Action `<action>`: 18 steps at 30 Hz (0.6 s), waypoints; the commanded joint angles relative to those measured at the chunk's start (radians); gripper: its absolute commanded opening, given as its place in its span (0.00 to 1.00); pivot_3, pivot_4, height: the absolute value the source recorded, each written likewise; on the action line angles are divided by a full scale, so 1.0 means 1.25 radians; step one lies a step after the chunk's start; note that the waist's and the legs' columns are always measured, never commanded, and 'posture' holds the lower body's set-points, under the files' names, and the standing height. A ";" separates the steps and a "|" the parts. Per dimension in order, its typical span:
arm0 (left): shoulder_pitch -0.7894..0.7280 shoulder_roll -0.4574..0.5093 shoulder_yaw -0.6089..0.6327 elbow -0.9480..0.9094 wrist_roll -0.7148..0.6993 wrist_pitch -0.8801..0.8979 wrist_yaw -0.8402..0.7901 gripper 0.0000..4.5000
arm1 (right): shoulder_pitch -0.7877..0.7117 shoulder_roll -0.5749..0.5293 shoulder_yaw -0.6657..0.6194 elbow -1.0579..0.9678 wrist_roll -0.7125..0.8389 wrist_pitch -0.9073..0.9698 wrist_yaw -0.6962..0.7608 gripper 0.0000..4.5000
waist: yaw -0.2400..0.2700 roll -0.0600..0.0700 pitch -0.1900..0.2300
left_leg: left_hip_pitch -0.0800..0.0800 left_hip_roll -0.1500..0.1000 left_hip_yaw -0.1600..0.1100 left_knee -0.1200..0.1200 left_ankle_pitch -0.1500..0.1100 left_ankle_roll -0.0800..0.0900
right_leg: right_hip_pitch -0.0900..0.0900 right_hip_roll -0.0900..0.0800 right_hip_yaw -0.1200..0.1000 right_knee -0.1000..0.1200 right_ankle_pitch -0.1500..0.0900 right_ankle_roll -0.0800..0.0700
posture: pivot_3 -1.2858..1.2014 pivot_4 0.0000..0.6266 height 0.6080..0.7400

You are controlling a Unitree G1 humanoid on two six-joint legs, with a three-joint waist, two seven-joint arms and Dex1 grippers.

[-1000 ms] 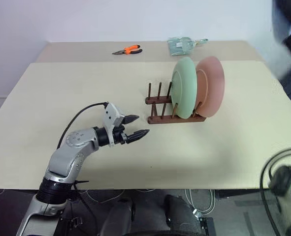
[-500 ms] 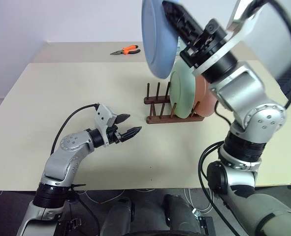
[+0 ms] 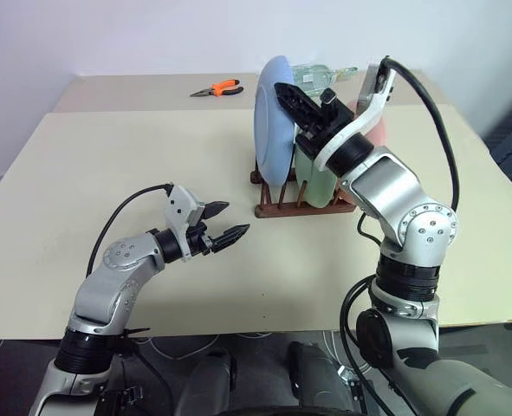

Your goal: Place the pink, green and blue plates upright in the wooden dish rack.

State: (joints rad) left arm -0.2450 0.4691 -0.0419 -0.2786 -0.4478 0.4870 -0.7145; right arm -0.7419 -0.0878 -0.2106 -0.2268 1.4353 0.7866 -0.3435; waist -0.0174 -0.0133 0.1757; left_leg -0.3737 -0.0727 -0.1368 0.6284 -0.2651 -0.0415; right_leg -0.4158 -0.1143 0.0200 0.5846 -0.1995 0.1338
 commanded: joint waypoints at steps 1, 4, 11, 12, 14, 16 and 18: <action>-0.014 0.004 0.014 -0.025 -0.010 -0.002 -0.003 0.81 | -0.014 -0.001 0.009 0.021 -0.026 -0.012 0.006 0.08 | 0.000 0.000 0.000 | 0.000 0.000 0.000 0.000 0.000 0.000 | 0.000 0.000 0.000 0.000 0.000 0.000 | 0.52 0.24 1.00; -0.016 0.001 0.013 -0.029 -0.011 0.003 0.001 0.81 | -0.038 -0.043 0.035 0.014 -0.106 -0.016 0.079 0.32 | 0.000 0.000 0.000 | 0.000 0.000 0.000 0.000 0.000 0.000 | 0.000 0.000 0.000 0.000 0.000 0.000 | 0.52 0.24 1.00; 0.002 -0.004 0.014 -0.047 -0.010 0.012 0.017 0.81 | -0.042 -0.335 0.096 -0.130 -0.363 -0.052 0.380 0.66 | 0.004 0.000 0.000 | -0.001 0.000 0.000 0.000 0.000 0.000 | 0.001 0.000 0.000 -0.001 0.000 0.000 | 0.52 0.24 1.00; 0.004 -0.003 0.015 -0.044 -0.005 0.009 0.020 0.81 | -0.027 -0.382 0.073 -0.152 -0.373 -0.065 0.432 0.66 | 0.004 0.000 0.000 | -0.001 0.000 0.000 0.000 0.000 0.000 | 0.001 0.000 0.000 -0.002 0.000 0.000 | 0.52 0.24 1.00; 0.006 -0.002 0.019 -0.037 0.004 0.003 0.027 0.81 | 0.015 -0.452 0.004 -0.176 -0.339 -0.065 0.515 0.66 | 0.005 0.000 0.000 | -0.001 0.000 0.000 0.000 0.000 0.000 | 0.002 0.000 0.000 -0.003 0.000 0.001 | 0.52 0.24 1.00; 0.006 0.002 0.029 -0.011 0.036 -0.027 0.045 0.81 | 0.094 -0.523 -0.096 -0.166 -0.319 -0.058 0.583 0.66 | 0.008 -0.001 0.000 | -0.001 0.000 0.000 0.000 0.000 0.000 | 0.003 0.000 -0.001 -0.004 -0.001 0.001 | 0.52 0.24 1.00; 0.007 0.013 0.054 0.037 0.077 -0.065 0.075 0.81 | 0.230 -0.595 -0.200 -0.121 -0.373 -0.065 0.642 0.78 | 0.013 -0.002 0.000 | 0.000 0.000 0.000 0.001 0.000 0.001 | 0.004 0.000 -0.001 -0.004 -0.001 -0.001 | 0.52 0.24 1.00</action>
State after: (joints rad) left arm -0.2401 0.4692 -0.0181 -0.2518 -0.3868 0.4496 -0.6458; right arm -0.5024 -0.8030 -0.3665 -0.4066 1.0017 0.7152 0.4100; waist -0.0015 -0.0156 0.1754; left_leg -0.3740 -0.0726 -0.1367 0.6298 -0.2656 -0.0407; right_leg -0.4101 -0.1153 0.0187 0.5781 -0.2018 0.1318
